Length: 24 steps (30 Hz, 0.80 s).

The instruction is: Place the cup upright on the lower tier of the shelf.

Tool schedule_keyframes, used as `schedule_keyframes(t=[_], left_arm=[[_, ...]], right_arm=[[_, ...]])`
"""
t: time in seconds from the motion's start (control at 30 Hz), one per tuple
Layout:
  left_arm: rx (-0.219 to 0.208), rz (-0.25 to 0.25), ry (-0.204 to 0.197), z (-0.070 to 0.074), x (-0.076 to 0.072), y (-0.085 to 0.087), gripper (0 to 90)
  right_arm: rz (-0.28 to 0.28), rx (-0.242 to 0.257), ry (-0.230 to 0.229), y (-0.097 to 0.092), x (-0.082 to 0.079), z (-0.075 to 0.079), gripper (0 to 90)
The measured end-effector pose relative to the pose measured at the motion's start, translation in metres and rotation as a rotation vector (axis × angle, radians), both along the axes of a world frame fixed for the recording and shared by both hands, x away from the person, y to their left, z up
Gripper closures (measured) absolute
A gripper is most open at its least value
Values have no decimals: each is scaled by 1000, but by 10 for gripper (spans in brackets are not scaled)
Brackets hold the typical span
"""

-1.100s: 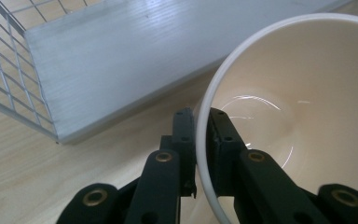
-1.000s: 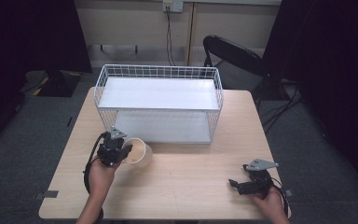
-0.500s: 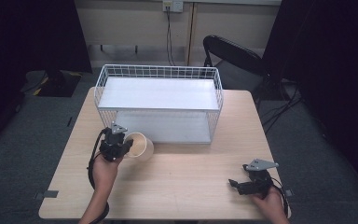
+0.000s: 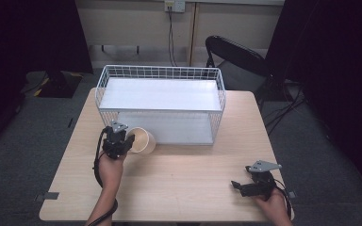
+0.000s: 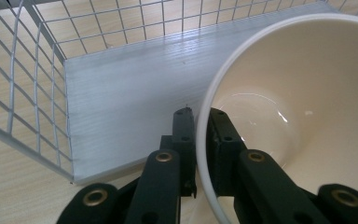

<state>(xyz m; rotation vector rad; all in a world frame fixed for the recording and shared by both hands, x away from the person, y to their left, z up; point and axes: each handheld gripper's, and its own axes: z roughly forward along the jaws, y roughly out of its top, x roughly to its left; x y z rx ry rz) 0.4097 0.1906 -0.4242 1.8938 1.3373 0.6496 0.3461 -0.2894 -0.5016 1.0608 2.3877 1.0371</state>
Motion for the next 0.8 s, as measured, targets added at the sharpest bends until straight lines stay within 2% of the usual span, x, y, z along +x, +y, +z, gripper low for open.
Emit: schedule_keyframes(t=[0.13,0.4,0.7,0.8], left_arm=[[-2,17,-17,-2,1,-3,833],[-28,35,-25,-4,6,-6,832],[-40,77,-67,-7,9,-9,832],[-44,74,-69,-8,10,-10,832]], right_arm=[[0,0,0,0,0,0,113],[0,0,0,0,0,0,113],[0,0,0,0,0,0,113],[0,0,0,0,0,0,113]])
